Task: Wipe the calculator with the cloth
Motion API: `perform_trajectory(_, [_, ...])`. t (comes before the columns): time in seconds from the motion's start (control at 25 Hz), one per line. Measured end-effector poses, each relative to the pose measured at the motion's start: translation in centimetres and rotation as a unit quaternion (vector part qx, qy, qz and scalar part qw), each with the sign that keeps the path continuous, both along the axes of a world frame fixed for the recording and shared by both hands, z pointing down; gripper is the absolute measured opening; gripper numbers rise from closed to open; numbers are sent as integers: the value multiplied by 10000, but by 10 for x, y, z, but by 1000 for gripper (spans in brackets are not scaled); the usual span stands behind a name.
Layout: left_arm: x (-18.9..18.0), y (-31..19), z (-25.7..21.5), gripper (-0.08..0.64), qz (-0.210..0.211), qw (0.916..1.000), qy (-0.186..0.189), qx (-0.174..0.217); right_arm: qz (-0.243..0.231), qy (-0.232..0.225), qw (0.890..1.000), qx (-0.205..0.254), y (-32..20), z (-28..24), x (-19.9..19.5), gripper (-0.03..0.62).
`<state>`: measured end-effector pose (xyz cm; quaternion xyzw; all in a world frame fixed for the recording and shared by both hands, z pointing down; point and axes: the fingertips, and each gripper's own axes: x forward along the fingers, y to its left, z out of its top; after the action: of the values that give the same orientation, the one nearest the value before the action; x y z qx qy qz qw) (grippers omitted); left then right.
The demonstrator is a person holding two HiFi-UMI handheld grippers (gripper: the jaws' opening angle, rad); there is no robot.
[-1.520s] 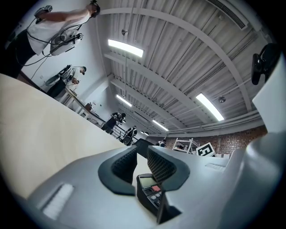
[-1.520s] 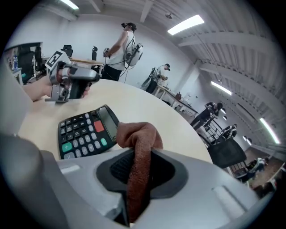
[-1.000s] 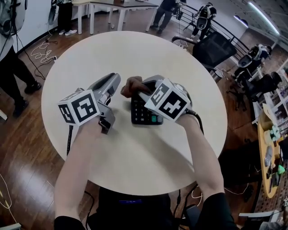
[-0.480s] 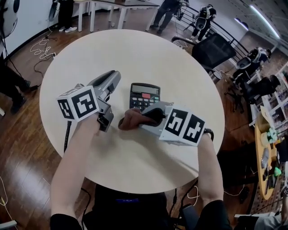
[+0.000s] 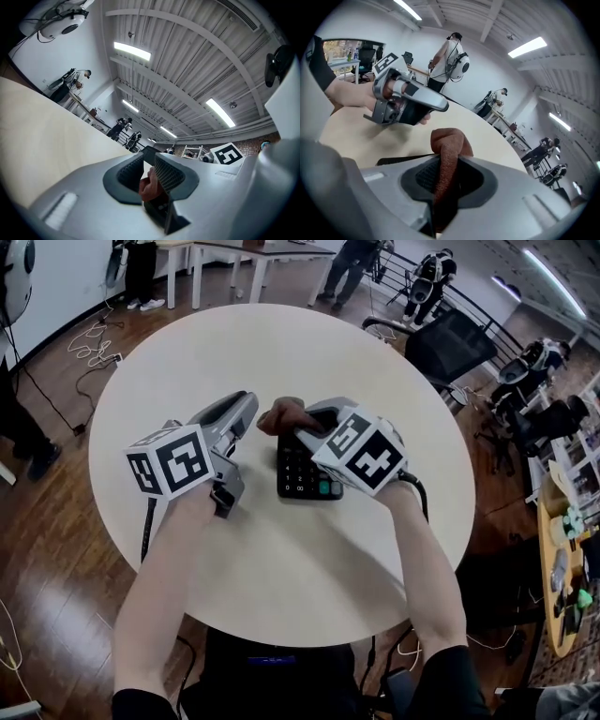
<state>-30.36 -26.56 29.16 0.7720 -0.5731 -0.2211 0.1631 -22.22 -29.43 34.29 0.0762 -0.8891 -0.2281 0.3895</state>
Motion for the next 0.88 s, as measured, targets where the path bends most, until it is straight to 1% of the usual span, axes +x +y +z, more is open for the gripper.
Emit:
perform_trajectory(0.16, [0,0,0,60,14,10000,-14,1,-188,275,9994,-100,18,13,3,75])
perform_trajectory(0.36, [-3,-1,2,60,17,10000,-55,-34,-537,464,9965,-442,58,23,20,75])
perform_trajectory(0.48, [-3,-2,0,60,19,10000,-67,-39,-905,633,9911,-744,91,28,36,75])
perform_trajectory(0.56, [-3,-2,1,60,19,10000,-80,-40,-1224,817,9842,-986,113,32,48,75])
perform_trajectory(0.64, [-3,-2,1,60,25,9999,-94,-44,-1384,852,9803,-1119,122,31,55,75])
perform_trajectory(0.68, [-3,-2,1,60,29,9999,-103,-46,-1316,750,9824,-1091,116,26,55,75])
perform_trajectory(0.72, [-3,-2,1,60,34,9999,-107,-45,-1140,576,9869,-988,104,18,52,75])
perform_trajectory(0.8, [-2,-1,0,60,43,9999,-106,-45,-595,136,9964,-588,64,0,41,75])
perform_trajectory(0.88, [-2,-1,0,60,38,9999,-110,-56,-92,-193,9996,-164,25,-13,27,77])
